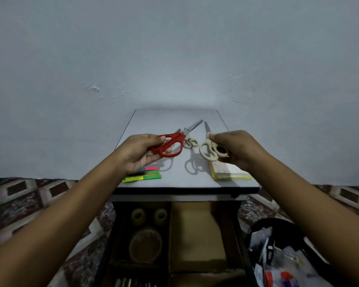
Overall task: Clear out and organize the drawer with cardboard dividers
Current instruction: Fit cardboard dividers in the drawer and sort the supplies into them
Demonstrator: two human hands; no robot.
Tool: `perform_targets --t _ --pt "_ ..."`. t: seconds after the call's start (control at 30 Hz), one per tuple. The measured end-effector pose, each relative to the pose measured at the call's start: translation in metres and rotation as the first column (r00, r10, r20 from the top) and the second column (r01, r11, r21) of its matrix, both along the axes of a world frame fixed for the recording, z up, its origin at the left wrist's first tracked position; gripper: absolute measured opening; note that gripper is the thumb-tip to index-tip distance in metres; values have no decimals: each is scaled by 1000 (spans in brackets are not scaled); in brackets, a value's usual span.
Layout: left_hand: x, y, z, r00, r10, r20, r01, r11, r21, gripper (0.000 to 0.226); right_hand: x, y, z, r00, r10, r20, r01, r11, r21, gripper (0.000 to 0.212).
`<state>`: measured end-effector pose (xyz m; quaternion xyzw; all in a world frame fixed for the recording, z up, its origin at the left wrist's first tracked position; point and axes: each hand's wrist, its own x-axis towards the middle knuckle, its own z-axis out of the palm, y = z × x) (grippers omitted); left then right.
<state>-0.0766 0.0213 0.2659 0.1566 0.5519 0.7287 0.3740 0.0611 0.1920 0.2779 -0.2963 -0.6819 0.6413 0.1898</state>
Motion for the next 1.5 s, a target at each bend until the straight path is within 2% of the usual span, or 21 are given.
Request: perform_targets --t 0.1,0.2,0.33,0.47,0.53,0.67,0.83,0.97,1.03,1.17,1.2,1.27,1.33,1.4,1.5 --pt "28 -25 -7 1000 3 -17 -3 1000 -13 6 36 -15 -14 999 16 -28 -16 1000 -18 14" --pt "52 -50 -17 999 -26 -39 24 998 -62 11 69 -31 -33 1000 0 -3 0 1000 13 24" --pt "76 -77 -37 992 -113 -63 102 982 -158 15 105 -50 -63 1000 -11 -1 11 999 -52 15" --pt "95 -92 -63 982 -185 -23 174 955 -241 28 137 -70 -99 998 -35 55 41 992 -121 17" --pt "103 -93 -75 981 -192 5 186 943 -275 25 146 -78 -117 993 -79 85 90 988 -129 16" --pt "116 -76 -101 986 -162 28 162 925 -343 12 152 -91 -143 985 -139 103 150 982 -112 13" --pt "119 -37 -140 995 -96 5 89 898 -430 16 153 -97 -161 968 -238 80 247 960 -134 12" --pt "119 0 -160 998 -53 -39 30 896 -443 14 152 -97 -170 961 -267 76 276 951 -139 10" --pt "120 16 -167 997 -62 -34 40 892 -450 18 151 -96 -174 959 -270 84 279 952 -127 10" --pt "117 36 -184 990 -123 -74 66 845 -530 5 149 -93 -179 959 -266 96 277 953 -122 11" --pt "115 38 -189 985 -138 -107 54 823 -566 8 148 -93 -180 960 -263 91 273 953 -129 11" --pt "110 39 -201 959 -197 -201 21 762 -648 18 147 -92 -182 963 -258 82 268 953 -142 11" --pt "112 38 -206 908 -295 -296 -9 694 -720 11 145 -91 -183 964 -254 82 264 953 -151 10" --pt "113 38 -213 814 -437 -382 -34 622 -782 28 145 -90 -185 964 -254 77 263 951 -160 9" --pt "116 36 -216 623 -661 -417 -72 483 -873 51 144 -89 -188 963 -257 79 267 949 -167 9"
